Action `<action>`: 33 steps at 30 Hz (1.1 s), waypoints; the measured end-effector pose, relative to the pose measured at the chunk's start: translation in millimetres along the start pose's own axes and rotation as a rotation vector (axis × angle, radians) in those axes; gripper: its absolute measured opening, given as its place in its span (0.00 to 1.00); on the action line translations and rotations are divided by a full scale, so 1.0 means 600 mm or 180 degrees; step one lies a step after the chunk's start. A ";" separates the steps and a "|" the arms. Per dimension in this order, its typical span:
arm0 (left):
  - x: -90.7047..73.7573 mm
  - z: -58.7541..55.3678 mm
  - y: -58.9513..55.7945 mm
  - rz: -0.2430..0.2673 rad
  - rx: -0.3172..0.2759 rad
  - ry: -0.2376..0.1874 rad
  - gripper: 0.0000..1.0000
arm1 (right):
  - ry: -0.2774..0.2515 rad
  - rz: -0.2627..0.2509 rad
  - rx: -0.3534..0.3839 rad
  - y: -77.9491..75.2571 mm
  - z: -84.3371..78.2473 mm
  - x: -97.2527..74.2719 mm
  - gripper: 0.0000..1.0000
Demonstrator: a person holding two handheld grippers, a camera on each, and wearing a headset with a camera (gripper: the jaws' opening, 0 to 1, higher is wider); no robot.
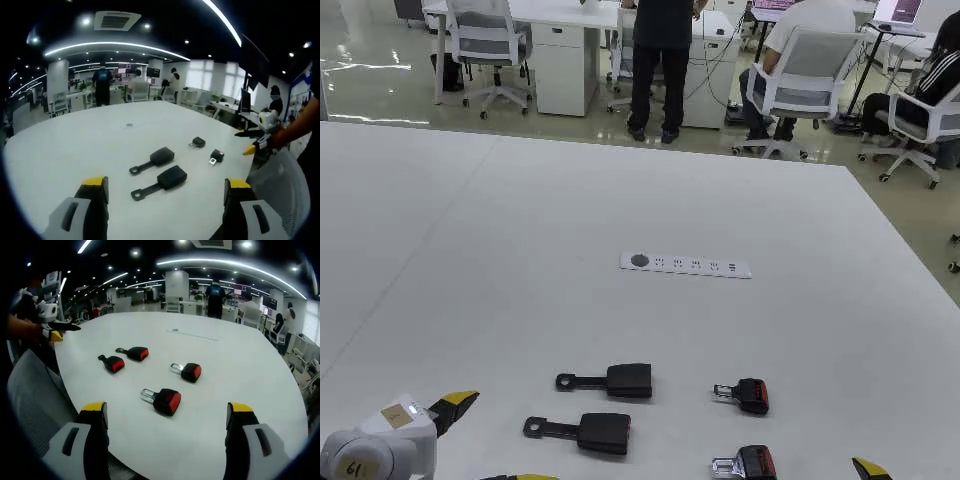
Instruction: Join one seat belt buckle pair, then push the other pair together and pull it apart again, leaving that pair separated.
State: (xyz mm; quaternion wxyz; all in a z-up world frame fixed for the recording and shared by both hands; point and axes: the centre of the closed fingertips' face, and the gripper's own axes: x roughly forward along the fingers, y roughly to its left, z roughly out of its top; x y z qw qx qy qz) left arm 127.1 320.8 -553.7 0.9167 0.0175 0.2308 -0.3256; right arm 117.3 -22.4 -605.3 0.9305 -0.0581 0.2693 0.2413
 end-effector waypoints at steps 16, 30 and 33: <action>0.001 0.000 -0.001 0.0013 -0.0021 0.0007 0.98 | -0.0008 0.0001 0.0026 0.001 0.000 0.001 1.00; 0.001 -0.003 -0.001 0.0007 -0.0032 0.0005 0.98 | -0.0003 -0.0011 0.0039 0.001 0.004 -0.002 0.99; 0.002 -0.008 0.005 0.0010 -0.0032 0.0009 0.98 | -0.0003 -0.0012 0.0035 0.000 0.003 -0.001 0.99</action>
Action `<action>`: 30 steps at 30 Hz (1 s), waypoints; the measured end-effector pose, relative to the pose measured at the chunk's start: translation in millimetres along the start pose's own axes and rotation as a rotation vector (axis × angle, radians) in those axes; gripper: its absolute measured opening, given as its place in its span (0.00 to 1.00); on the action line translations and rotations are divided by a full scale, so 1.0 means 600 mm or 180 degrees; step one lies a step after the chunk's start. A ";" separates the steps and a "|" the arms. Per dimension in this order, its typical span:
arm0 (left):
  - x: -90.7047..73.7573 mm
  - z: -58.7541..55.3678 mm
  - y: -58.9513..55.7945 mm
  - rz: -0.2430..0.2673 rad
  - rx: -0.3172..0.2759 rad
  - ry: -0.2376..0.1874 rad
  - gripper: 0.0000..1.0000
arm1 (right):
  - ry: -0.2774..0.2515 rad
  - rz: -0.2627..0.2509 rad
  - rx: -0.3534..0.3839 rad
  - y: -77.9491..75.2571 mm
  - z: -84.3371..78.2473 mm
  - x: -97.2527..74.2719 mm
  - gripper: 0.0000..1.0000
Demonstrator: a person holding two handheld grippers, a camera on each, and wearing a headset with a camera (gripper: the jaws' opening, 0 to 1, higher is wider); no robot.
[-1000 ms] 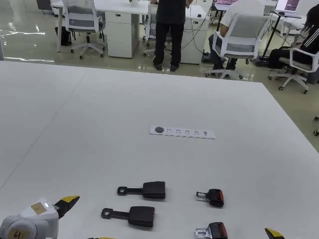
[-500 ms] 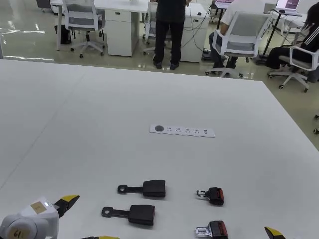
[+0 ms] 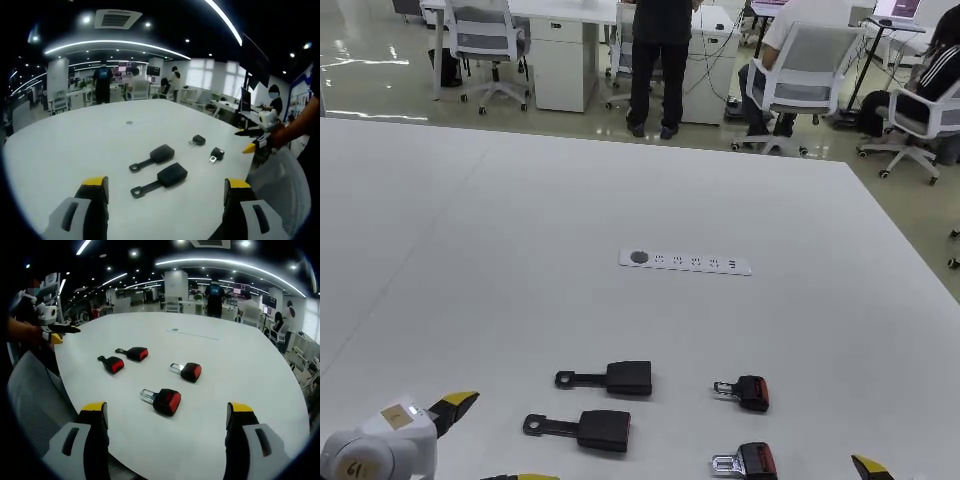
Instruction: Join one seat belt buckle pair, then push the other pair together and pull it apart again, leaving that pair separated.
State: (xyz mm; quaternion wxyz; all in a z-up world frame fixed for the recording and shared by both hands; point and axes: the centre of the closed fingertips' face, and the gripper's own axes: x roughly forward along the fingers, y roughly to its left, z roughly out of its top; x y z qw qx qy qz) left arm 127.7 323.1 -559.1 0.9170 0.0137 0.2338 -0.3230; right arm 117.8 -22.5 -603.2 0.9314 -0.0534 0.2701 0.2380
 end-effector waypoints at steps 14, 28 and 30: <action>-0.004 0.007 -0.009 0.0002 -0.0001 0.0000 0.98 | 0.0004 -0.0009 0.0015 -0.004 -0.005 0.004 0.99; -0.011 0.007 -0.011 0.0010 0.0003 0.0001 0.98 | 0.0020 -0.0014 0.0015 -0.001 -0.008 -0.002 0.99; -0.011 0.007 -0.012 0.0010 0.0004 0.0004 0.98 | 0.0026 -0.0009 0.0005 0.000 -0.008 -0.003 0.99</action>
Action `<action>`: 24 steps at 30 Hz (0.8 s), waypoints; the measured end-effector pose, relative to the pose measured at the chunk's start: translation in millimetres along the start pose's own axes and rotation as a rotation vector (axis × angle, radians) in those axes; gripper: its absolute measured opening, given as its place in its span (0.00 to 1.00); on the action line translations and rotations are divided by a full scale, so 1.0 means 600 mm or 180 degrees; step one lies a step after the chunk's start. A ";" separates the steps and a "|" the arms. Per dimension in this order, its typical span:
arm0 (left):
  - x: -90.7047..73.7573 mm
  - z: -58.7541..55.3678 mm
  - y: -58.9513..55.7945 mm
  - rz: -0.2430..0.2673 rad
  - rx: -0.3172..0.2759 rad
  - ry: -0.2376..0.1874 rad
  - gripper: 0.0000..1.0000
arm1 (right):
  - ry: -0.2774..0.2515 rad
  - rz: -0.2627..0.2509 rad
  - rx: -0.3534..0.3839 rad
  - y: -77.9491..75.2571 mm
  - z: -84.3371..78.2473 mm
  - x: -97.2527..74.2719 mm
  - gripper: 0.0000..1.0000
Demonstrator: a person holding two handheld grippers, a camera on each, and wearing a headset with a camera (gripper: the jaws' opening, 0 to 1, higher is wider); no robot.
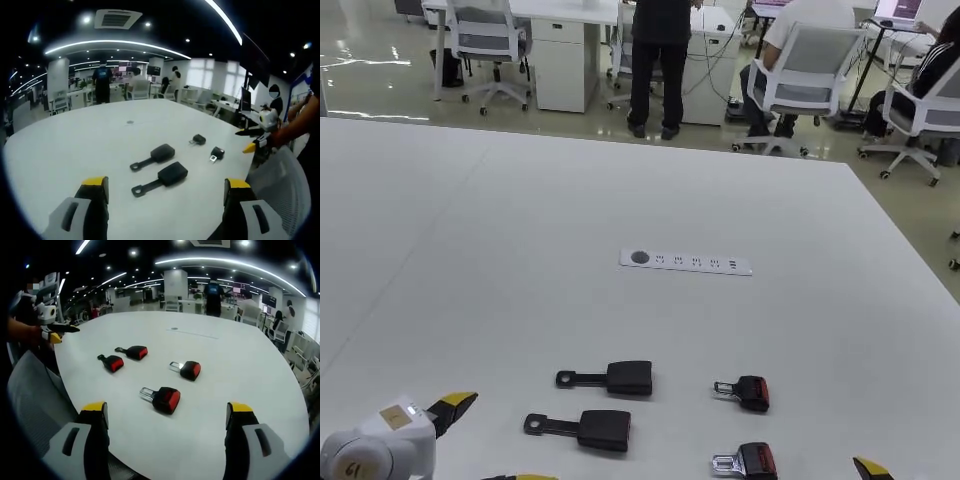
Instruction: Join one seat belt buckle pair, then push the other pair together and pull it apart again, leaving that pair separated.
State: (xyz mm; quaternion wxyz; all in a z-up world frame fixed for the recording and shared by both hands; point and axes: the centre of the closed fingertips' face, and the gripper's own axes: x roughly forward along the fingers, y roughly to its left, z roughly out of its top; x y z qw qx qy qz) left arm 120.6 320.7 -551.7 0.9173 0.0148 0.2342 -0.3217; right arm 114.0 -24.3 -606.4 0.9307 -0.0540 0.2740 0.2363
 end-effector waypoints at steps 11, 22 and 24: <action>0.007 -0.004 0.002 -0.0013 0.0011 0.0017 0.98 | 0.0006 0.0015 -0.0009 -0.003 0.005 -0.002 0.99; 0.011 -0.006 0.007 -0.0018 0.0016 0.0020 0.97 | 0.0022 0.0036 -0.0014 -0.006 0.002 0.005 0.99; 0.010 -0.001 0.001 -0.0020 0.0017 0.0022 0.97 | 0.0031 0.0041 -0.0023 -0.006 0.000 0.006 0.99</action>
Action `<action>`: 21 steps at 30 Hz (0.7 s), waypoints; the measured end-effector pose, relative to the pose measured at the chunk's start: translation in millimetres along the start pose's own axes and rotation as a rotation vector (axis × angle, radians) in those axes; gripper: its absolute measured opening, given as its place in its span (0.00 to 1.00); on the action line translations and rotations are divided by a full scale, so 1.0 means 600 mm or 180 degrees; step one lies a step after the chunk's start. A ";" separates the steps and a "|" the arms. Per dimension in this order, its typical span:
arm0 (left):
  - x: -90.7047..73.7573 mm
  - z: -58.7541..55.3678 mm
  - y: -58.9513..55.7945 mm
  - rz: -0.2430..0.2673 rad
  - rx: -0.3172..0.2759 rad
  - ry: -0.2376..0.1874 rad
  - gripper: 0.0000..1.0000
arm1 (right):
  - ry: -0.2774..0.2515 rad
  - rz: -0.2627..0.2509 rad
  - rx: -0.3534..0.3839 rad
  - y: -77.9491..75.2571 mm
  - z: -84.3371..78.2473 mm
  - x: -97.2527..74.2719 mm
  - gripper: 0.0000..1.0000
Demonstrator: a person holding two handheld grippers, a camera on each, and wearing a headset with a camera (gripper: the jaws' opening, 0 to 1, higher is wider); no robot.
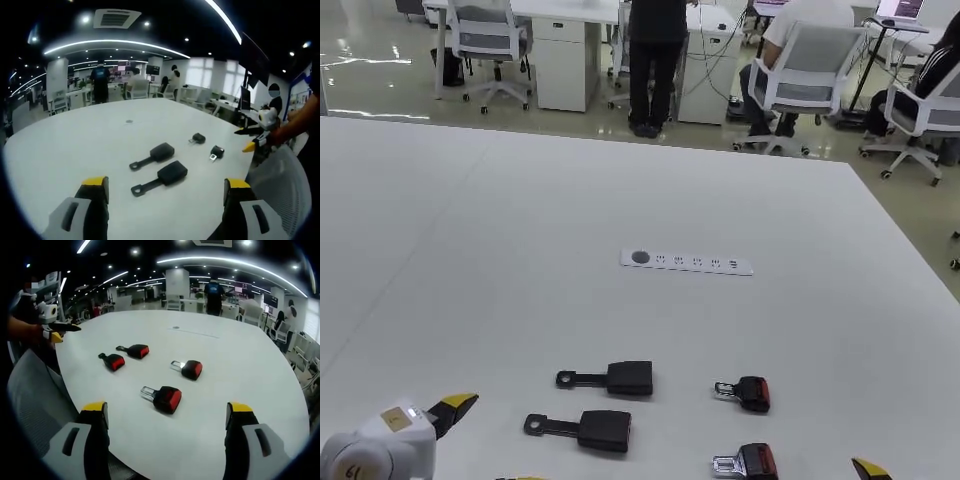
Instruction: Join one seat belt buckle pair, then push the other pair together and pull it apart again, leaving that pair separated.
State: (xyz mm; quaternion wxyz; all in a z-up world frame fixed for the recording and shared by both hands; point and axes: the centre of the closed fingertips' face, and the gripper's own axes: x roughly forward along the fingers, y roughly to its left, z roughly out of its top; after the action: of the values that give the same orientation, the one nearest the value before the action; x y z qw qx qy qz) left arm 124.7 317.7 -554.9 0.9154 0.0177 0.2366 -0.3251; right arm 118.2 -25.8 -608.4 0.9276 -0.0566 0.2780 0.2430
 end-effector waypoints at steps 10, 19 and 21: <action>0.002 -0.010 0.004 -0.0023 0.0016 0.0043 0.97 | 0.0037 0.0014 -0.0001 0.000 -0.004 0.003 0.98; 0.002 -0.009 0.002 -0.0021 0.0004 0.0045 0.98 | 0.0034 0.0016 -0.0010 0.002 0.000 0.002 0.99; 0.004 -0.012 0.007 -0.0024 0.0006 0.0045 0.98 | 0.0038 0.0009 -0.0016 0.001 0.001 0.002 0.99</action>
State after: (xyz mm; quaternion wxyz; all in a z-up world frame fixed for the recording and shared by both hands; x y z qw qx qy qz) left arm 125.5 320.8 -562.9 0.9125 0.0199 0.2428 -0.3286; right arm 119.0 -24.7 -608.5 0.9255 -0.0601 0.2830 0.2446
